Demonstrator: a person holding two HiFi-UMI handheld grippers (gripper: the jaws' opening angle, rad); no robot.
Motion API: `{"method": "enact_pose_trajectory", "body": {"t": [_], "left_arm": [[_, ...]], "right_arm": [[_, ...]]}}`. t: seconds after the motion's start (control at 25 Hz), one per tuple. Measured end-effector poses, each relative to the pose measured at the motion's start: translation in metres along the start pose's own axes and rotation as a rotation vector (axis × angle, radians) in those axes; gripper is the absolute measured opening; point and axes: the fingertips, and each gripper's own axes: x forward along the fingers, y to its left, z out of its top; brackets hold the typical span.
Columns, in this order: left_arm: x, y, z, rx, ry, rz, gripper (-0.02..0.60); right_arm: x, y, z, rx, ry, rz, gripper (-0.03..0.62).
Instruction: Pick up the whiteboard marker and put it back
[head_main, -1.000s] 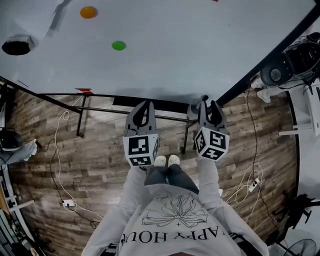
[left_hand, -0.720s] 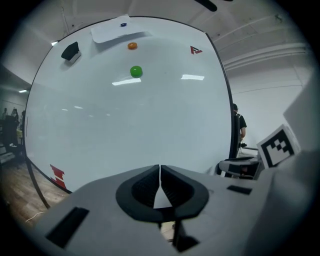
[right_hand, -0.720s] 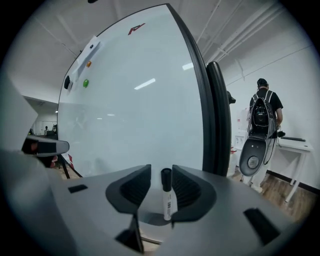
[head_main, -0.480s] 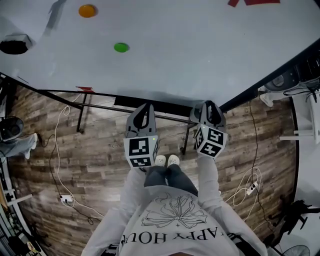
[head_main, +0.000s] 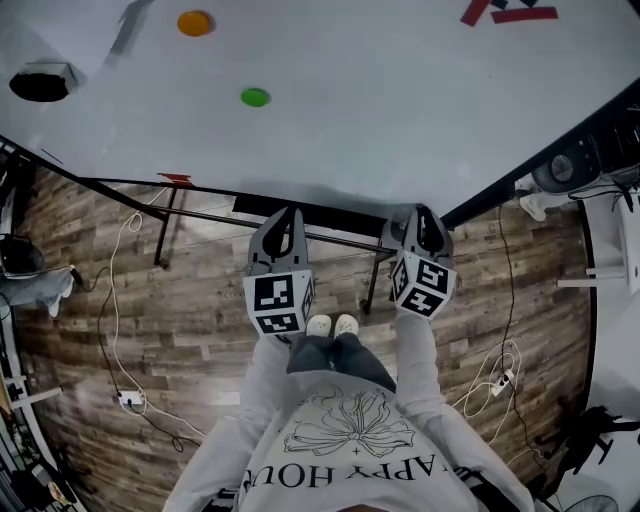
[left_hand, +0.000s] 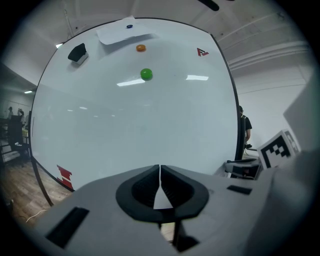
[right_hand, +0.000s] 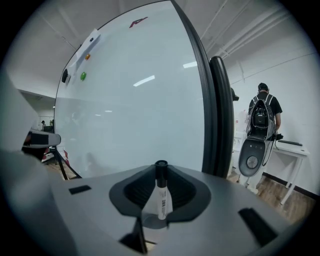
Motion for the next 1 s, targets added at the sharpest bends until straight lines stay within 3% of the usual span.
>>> {"method": "enact_pose_trajectory", "body": {"t": [0.6, 1.0], "left_arm": [[-0.034, 0.021, 0.03, -0.003, -0.085, 0.037, 0.011], [-0.061, 0.045, 0.043, -0.009, -0.126, 0.096, 0.011]], "right_arm": [[-0.049, 0.029, 0.078, -0.046, -0.155, 0.049, 0.067], [-0.048, 0.078, 0.083, -0.128, -0.14, 0.142, 0.067]]}}
